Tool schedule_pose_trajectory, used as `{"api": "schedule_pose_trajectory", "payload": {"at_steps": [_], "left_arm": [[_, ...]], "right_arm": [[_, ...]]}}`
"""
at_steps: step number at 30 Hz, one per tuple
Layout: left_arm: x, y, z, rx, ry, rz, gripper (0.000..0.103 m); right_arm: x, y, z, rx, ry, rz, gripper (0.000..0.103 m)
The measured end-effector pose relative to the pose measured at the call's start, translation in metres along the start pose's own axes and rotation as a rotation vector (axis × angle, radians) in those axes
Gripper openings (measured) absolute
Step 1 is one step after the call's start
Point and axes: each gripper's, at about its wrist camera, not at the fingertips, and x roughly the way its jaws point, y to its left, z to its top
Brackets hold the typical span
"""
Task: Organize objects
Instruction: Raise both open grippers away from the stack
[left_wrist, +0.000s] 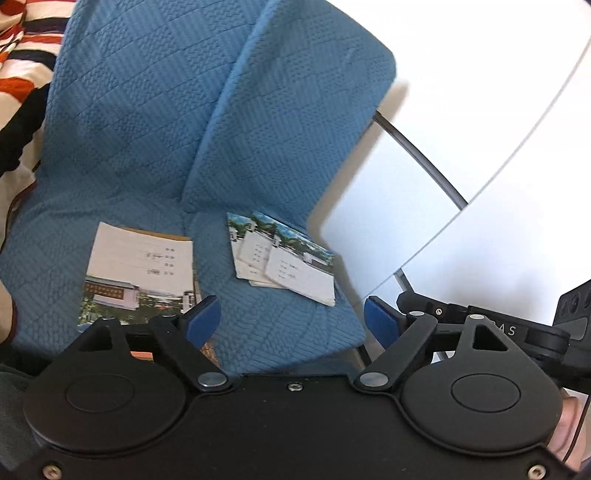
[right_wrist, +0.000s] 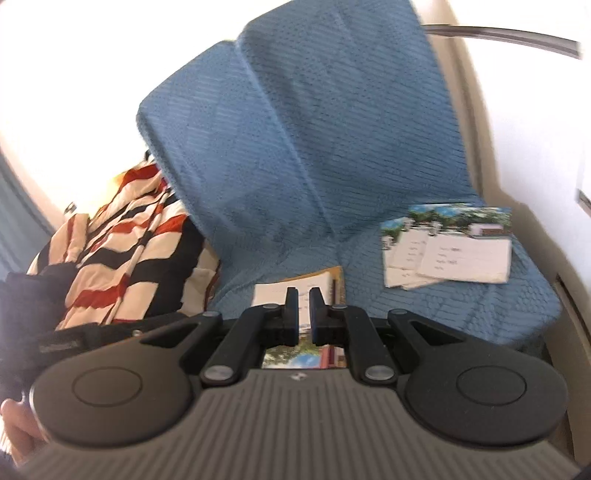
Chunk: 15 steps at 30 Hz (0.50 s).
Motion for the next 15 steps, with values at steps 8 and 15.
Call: {"api": "schedule_pose_trajectory", "payload": {"at_steps": [8, 15], "left_arm": [[0.009, -0.027, -0.014, 0.043, -0.005, -0.016, 0.102], [0.021, -0.044, -0.022, 0.071, 0.000, 0.001, 0.102]], "right_arm": [[-0.019, -0.012, -0.020, -0.012, -0.031, -0.072, 0.010], [-0.020, -0.027, -0.031, 0.000, -0.032, -0.122, 0.015]]}}
